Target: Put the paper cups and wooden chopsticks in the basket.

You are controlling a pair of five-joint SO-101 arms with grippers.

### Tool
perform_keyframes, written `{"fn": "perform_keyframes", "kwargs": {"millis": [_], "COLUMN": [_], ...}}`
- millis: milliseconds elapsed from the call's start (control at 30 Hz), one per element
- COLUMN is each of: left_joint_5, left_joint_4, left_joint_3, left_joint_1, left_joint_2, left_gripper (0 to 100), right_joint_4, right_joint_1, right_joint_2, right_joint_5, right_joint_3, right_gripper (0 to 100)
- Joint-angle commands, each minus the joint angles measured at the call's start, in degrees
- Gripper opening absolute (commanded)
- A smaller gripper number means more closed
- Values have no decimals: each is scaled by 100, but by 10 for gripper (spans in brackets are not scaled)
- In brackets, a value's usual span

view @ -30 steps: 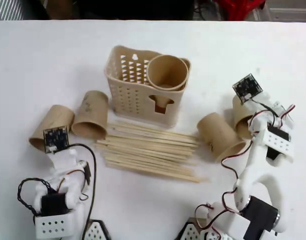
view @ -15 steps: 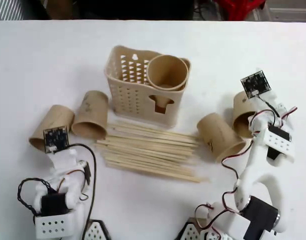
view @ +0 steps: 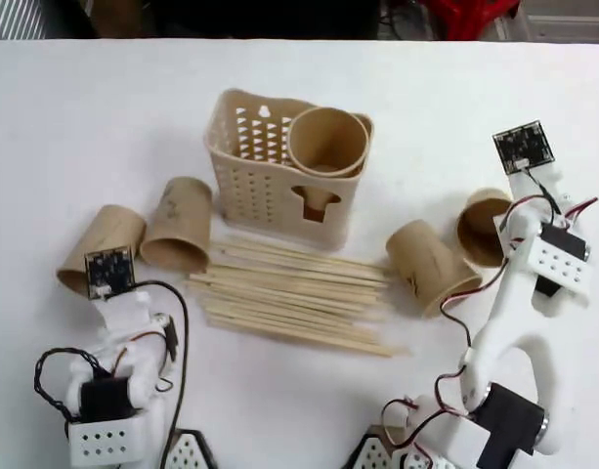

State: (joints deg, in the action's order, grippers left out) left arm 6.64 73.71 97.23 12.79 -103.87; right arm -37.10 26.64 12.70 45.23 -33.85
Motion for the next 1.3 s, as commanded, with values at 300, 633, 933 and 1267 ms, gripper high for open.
{"fn": "perform_keyframes", "kwargs": {"millis": [300,633,933,1267], "left_joint_5": [53,53,53,53], "left_joint_4": [18,18,18,18], "left_joint_3": [-9,-9,-9,-9], "left_joint_1": [48,48,48,48], "left_joint_2": [-57,-57,-57,-57], "left_gripper": [81,81,81,81], "right_joint_4": [-312,-1007,-2659,-3143], "right_joint_1": [-338,-840,-1684,-3125], "right_joint_2": [154,1411,2387,2176], "right_joint_5": [-624,-1125,-1662,-3130], "right_joint_3": [299,299,1600,3868], "right_gripper": [16,16,16,16]}}
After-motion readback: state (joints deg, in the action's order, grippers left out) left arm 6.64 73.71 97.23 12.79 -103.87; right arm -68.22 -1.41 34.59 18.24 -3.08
